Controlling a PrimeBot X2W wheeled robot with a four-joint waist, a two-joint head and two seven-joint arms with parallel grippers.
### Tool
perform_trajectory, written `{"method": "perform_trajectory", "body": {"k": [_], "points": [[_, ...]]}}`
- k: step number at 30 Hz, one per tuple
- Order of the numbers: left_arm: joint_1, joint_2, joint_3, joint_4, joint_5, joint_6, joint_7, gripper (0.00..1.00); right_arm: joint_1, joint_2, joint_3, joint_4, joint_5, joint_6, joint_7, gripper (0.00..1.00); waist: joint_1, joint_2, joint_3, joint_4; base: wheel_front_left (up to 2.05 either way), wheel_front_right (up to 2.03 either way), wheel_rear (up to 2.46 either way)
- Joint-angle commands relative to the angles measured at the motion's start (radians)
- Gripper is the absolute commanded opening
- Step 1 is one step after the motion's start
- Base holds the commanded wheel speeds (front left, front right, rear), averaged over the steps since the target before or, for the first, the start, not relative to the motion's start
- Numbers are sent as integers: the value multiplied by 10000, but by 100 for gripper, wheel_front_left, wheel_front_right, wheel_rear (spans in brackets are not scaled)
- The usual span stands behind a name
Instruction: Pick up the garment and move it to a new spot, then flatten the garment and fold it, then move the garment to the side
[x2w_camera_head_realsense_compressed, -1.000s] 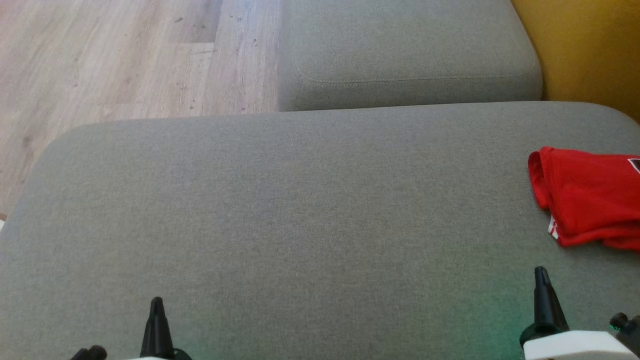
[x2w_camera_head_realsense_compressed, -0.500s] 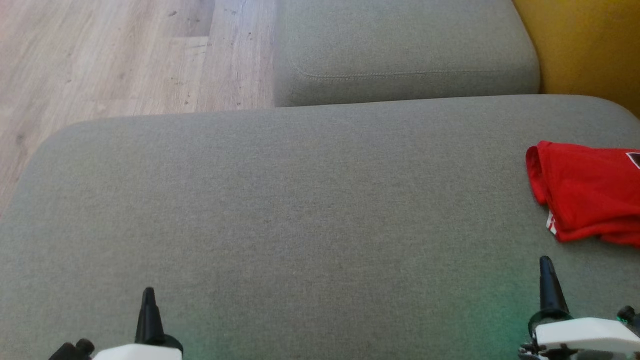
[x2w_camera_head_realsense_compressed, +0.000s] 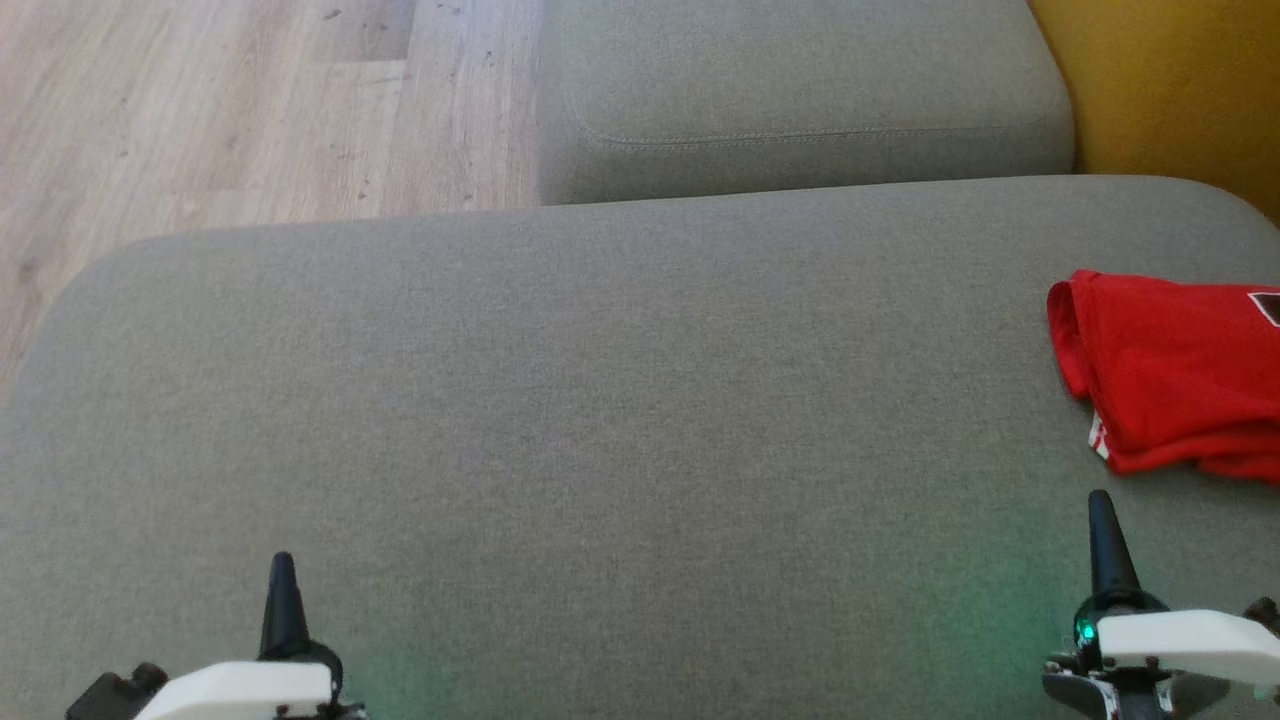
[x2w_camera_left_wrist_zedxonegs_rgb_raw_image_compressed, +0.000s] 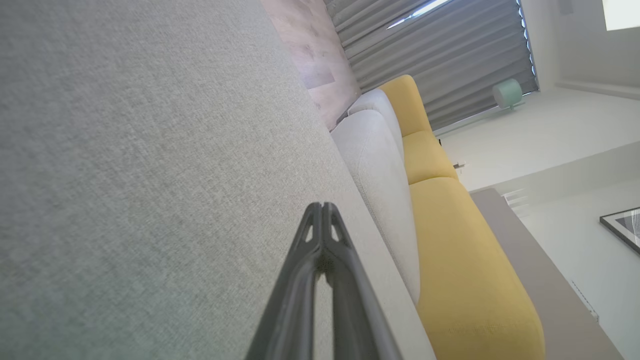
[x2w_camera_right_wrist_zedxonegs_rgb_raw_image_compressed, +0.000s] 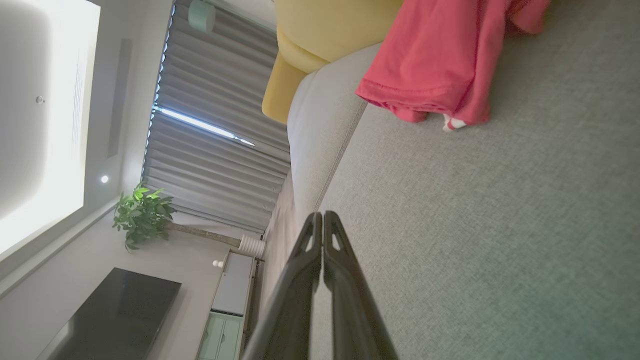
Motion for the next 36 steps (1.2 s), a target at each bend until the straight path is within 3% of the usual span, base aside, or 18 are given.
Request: {"method": "perform_trajectory", "body": {"k": [1,36], "points": [[-645,129,397,-248,-361,-141,66,0,-644,-251,80,-265,399,-5,97,0,-1,0,22,-15,0,0,0],[-1764,88,1271,61,-4282,-585,1085,0,-1859,-250,-339,88,4419,-7,1094,0,-1,0,385,-271,0,0,0]]}}
